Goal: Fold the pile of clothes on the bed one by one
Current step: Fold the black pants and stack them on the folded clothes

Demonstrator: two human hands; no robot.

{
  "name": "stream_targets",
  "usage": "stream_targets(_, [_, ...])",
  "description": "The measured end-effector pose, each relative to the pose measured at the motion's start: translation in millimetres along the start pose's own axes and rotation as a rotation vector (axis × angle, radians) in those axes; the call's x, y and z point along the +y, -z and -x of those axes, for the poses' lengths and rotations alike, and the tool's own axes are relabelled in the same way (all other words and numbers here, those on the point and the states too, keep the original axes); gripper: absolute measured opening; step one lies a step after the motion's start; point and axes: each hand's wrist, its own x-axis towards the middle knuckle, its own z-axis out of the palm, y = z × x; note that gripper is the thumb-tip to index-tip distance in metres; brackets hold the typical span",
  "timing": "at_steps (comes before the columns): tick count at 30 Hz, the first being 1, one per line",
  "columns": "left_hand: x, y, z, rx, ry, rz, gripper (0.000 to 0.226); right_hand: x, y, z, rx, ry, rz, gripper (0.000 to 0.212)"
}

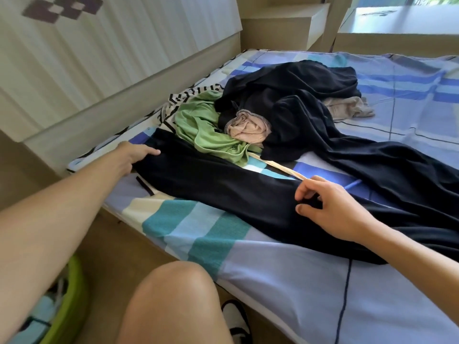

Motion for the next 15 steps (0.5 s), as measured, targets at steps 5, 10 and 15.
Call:
stream_targets(5, [14.0,0.8,18.1,-0.02,-0.154,-0.039,0.034,-3.4,-16.2,-25.8,0.009,-0.104,0.183,0.021])
stream_targets(10, [30.6,12.8,16.1,-0.012,-0.277,0.189,0.014,-13.7,-21.6,-68.6,-0.014,-0.308,0.017,0.033])
stream_targets(15, [42.3,29.3,18.6,-0.068,-0.372,0.367,0.015,-35.3,-27.1,-105.8,-0.18,-0.394,-0.164,0.026])
